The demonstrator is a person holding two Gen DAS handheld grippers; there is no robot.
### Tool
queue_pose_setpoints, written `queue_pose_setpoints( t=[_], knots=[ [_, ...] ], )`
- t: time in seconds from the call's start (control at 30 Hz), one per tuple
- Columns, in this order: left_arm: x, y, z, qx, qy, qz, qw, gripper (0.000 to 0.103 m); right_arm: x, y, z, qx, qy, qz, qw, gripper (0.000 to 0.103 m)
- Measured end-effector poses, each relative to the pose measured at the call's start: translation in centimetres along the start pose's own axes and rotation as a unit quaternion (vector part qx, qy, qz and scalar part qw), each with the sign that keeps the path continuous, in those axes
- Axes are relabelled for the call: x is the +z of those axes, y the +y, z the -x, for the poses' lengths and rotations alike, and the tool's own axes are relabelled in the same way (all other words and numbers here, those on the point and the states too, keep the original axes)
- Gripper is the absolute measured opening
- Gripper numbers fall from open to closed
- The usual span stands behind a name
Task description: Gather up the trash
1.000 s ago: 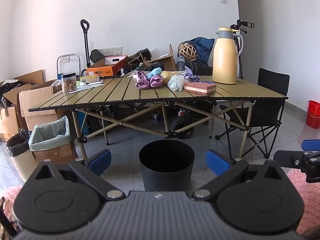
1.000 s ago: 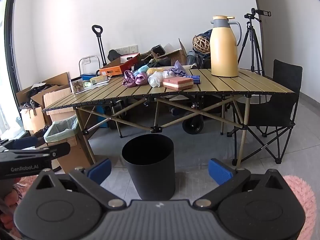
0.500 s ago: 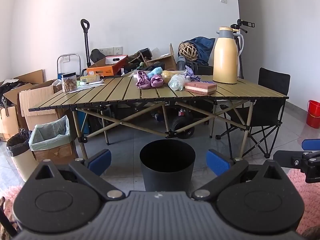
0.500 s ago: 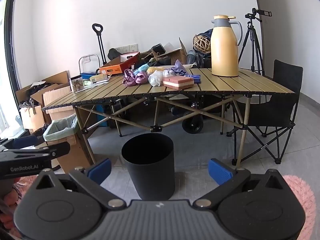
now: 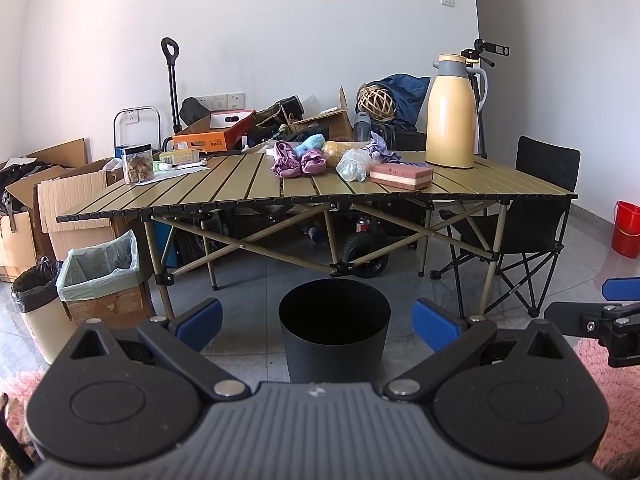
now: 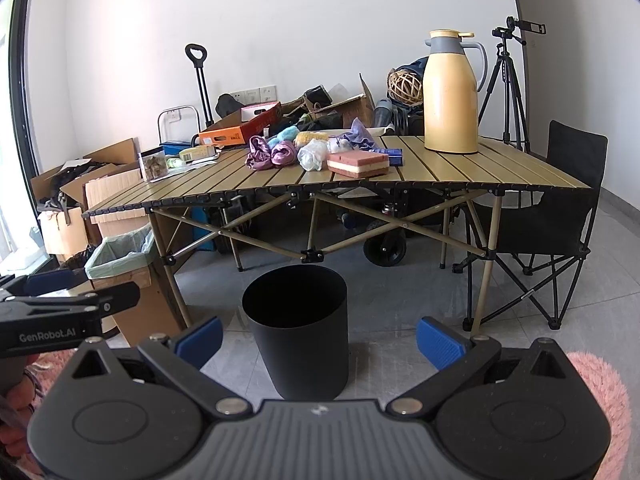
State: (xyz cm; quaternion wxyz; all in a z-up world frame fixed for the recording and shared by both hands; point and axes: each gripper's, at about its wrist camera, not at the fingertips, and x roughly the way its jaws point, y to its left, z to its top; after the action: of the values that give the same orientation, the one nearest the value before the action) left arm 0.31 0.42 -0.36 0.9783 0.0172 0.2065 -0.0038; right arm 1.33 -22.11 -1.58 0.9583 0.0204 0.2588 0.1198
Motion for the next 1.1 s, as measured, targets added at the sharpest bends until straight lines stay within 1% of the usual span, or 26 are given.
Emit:
queue_pose_setpoints(
  t=[0.5, 0.73, 1.1],
  knots=[
    [0.02, 0.04, -0.17, 0.0, 0.001, -0.002, 1.0, 0.103, 0.08, 0.22, -0.08, 0.0, 0.0, 0.001, 1.0, 0.103],
    [0.19, -0.04, 0.18, 0.002, -0.011, -0.005, 0.9999, 0.103, 0.08, 0.29, -0.13, 0.0, 0.001, 0.001, 1.0, 0.103],
    [0.2, -0.04, 0.25, 0.002, -0.011, -0.005, 0.9999, 0.103, 0.06, 0.28, -0.15, -0.001, 0.0, 0.002, 1.0, 0.103]
  ],
)
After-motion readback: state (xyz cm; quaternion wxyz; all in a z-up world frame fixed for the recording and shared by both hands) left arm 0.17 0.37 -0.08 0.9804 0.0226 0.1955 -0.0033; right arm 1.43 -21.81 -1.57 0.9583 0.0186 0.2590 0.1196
